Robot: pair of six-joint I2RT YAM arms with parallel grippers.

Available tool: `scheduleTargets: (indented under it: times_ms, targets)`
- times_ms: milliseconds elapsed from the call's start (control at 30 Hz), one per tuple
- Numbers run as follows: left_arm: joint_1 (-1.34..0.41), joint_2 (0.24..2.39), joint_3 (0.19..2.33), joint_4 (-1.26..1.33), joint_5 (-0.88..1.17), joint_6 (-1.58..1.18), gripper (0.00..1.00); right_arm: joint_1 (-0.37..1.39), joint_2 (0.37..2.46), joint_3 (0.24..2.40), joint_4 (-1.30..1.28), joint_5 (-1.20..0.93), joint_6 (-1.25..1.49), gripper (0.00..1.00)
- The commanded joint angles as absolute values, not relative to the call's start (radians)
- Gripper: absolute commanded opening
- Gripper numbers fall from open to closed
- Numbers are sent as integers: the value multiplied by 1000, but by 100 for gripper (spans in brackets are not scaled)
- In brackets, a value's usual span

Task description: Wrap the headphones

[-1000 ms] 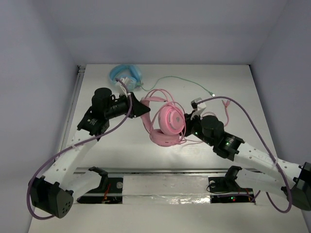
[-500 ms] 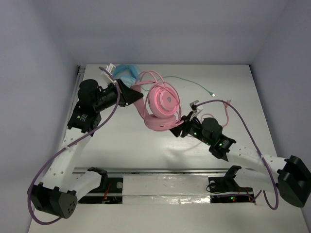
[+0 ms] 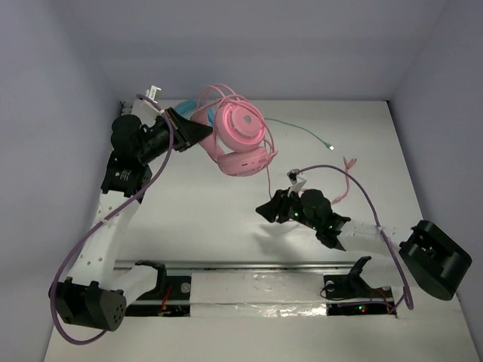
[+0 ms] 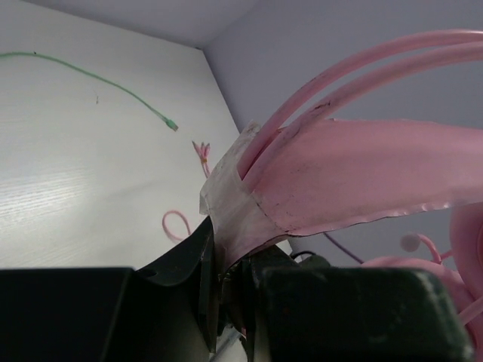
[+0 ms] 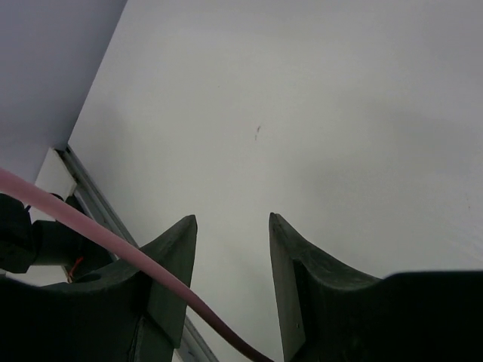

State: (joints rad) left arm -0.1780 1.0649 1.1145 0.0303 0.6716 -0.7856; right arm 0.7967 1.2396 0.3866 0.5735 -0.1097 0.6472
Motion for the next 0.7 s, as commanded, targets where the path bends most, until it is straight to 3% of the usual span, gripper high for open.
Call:
scheduleTargets:
  times_ms: [0, 267, 500, 600, 667]
  targets:
    - [-155, 1060, 1181, 185, 663, -905, 0, 793, 1284, 373, 695, -126, 698, 49]
    - [-123, 1086, 1175, 279, 661, -1005, 0, 833, 1364, 330, 756, -112, 733, 45]
    - [-114, 1074, 1115, 284, 517, -1025, 0, 990, 1384, 367, 704, -43, 749, 9]
    - [-114, 1066, 1066, 316, 439, -1057, 0, 1072, 1402, 411, 641, -12, 765, 0]
    - [-114, 1063, 1049, 305, 379, -1045, 0, 1110, 1402, 451, 580, -6, 775, 0]
